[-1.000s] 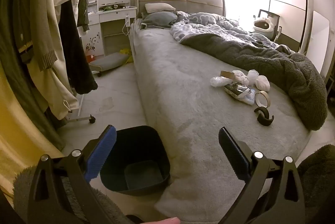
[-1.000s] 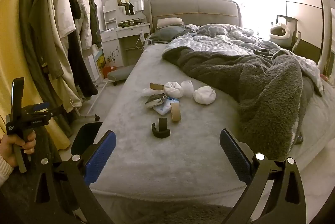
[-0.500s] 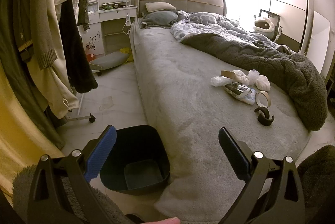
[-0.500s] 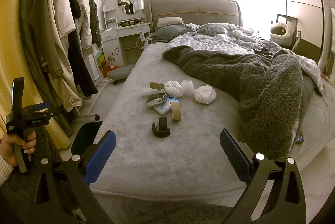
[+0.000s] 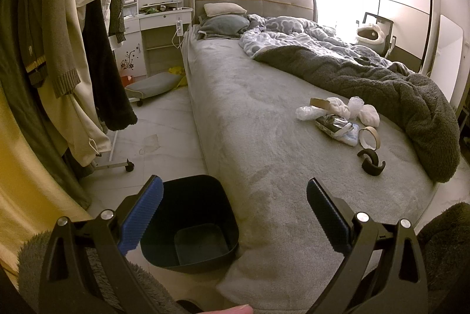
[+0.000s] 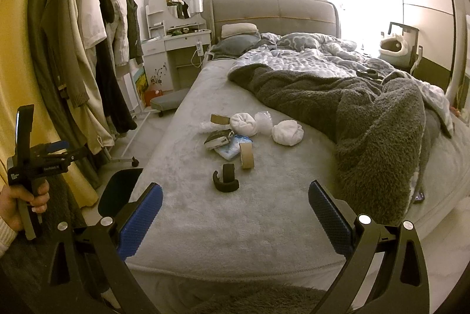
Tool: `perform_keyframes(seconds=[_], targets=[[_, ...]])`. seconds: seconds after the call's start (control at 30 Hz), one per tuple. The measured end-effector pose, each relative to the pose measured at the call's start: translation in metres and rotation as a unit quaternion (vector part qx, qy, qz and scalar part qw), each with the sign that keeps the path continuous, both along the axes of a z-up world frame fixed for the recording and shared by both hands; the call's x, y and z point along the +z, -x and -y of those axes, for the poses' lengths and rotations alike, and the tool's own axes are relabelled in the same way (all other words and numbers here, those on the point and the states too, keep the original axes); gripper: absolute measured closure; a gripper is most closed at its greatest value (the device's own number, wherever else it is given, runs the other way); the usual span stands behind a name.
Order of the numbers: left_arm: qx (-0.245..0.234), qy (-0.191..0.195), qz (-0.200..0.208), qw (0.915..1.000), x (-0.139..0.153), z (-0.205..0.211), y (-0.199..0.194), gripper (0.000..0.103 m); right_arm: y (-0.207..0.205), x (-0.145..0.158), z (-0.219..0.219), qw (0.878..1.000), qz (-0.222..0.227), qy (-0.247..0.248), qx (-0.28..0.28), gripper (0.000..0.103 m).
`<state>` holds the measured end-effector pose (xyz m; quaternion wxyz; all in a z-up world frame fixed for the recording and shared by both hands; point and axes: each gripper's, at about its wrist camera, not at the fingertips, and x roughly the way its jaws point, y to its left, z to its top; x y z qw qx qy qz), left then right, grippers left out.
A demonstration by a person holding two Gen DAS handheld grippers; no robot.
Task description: Collect trash
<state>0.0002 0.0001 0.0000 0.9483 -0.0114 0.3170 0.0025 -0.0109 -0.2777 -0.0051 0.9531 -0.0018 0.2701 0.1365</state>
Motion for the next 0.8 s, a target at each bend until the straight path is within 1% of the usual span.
perform_keyframes(seconds=[0.27,0.43,0.8], targets=[[0.0,0.0,0.0,1.0,0.0,0.0,0.0,0.003,-0.0003,0.0003,-0.0008,1.0,0.0,0.001,0.0,0.002],[0.0,0.0,-0.001,1.0,-0.0001,0.0001,-0.0001,0.003,0.0012,-0.0073,-0.0004,1.0,-0.002,0.006,0.002,0.002],[0.0,0.0,-0.001,1.0,0.0,0.0002,-0.0001,0.003,0.001,-0.0067,-0.0012,1.0,-0.001,0.007,0.002,0.002]])
